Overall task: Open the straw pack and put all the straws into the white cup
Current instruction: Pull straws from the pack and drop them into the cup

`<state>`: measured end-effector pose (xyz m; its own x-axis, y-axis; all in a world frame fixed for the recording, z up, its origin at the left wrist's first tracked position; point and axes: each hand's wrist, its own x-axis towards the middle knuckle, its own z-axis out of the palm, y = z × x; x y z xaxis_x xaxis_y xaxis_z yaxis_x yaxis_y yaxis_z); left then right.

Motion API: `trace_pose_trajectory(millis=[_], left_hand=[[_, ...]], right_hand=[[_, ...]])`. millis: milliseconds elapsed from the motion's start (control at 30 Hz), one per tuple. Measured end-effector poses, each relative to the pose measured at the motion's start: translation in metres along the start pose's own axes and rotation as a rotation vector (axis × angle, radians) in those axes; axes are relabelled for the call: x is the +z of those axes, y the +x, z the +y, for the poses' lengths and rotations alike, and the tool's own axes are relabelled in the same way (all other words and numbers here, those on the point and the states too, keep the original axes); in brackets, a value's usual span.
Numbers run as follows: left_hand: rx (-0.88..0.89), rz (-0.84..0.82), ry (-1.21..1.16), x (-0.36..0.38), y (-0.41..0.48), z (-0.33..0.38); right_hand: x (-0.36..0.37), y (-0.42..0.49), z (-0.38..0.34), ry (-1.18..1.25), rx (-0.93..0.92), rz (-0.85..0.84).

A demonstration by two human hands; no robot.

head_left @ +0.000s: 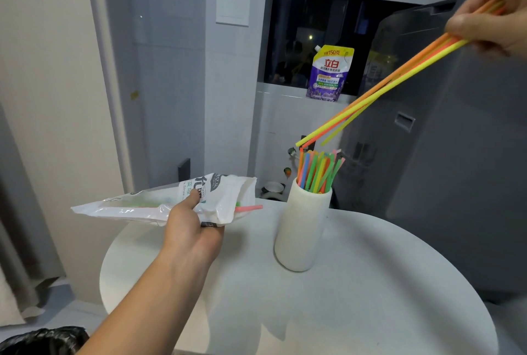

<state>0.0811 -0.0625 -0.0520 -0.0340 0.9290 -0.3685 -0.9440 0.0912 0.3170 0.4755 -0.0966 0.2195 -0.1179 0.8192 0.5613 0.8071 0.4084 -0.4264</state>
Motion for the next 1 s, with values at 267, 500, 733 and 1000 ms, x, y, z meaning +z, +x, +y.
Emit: trace_pose_trajectory(millis=[267, 500, 733, 1000], left_hand=[[-0.021, -0.007, -0.014, 0.001, -0.001, -0.001], [-0.021, -0.009, -0.005, 0.0, -0.002, -0.002], [-0.026, -0.012, -0.006, 0.002, -0.003, -0.003], [-0.024, -0.016, 0.0, 0.0, -0.002, -0.004]], right_hand=[[0.013, 0.024, -0.015, -0.053, 0.143, -0.052], [0.024, 0.026, -0.014, -0.088, 0.194, -0.069], [0.012, 0.033, -0.014, -0.077, 0.174, -0.017], [0.021, 0.036, -0.016, -0.042, 0.23, -0.044]])
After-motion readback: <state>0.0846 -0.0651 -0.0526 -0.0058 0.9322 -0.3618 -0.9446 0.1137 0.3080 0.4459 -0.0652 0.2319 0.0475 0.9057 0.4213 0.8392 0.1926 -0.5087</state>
